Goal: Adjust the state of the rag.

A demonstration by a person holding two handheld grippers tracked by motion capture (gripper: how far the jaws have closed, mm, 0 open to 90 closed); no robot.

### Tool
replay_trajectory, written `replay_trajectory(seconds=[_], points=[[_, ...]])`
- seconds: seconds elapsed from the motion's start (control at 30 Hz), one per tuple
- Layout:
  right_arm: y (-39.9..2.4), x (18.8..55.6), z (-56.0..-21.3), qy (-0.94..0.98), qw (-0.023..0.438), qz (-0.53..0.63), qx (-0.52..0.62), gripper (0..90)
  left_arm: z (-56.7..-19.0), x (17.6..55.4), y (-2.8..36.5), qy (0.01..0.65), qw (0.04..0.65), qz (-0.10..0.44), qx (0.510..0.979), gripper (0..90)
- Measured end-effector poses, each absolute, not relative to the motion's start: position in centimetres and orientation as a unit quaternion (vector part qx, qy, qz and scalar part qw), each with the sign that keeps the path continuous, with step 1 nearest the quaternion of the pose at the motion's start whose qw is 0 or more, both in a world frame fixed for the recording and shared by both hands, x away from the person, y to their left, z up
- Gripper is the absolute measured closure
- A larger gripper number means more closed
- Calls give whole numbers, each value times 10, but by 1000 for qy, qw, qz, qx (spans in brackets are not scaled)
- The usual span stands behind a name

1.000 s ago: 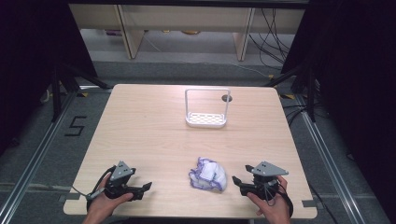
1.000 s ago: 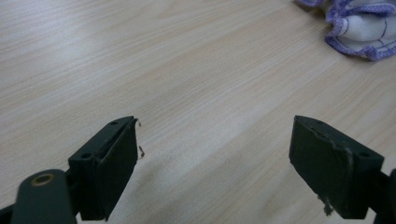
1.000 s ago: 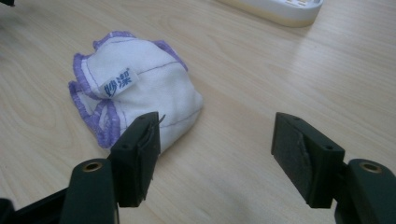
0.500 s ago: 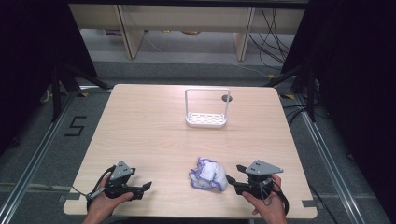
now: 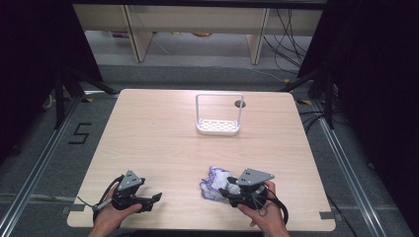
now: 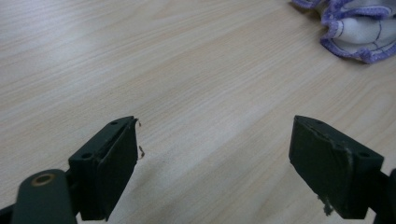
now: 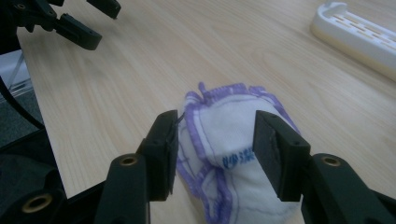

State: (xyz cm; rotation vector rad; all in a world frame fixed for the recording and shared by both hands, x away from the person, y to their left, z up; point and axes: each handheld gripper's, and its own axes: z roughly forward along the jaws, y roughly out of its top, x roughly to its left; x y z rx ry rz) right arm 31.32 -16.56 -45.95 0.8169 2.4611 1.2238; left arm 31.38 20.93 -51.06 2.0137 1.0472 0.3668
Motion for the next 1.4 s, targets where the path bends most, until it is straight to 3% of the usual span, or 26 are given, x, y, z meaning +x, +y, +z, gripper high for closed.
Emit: replay_trajectory(seconds=[0.23,0.43,0.63,1.03,1.23,1.4], points=[[-137,315,-462,874,139,392,253,602,-511,314,211,409,402,145,807,151],[-124,317,-471,897,193,324,233,636,-511,314,211,409,404,144,806,151],[-134,322,-470,897,201,323,224,872,-512,314,211,406,407,145,805,152],[-175,326,-444,862,198,385,263,892,-511,314,203,405,413,128,806,151],[-186,327,-441,852,192,398,279,892,-507,317,173,384,436,106,807,160],[-191,326,-438,847,195,405,283,892,-494,327,137,341,450,95,820,230]])
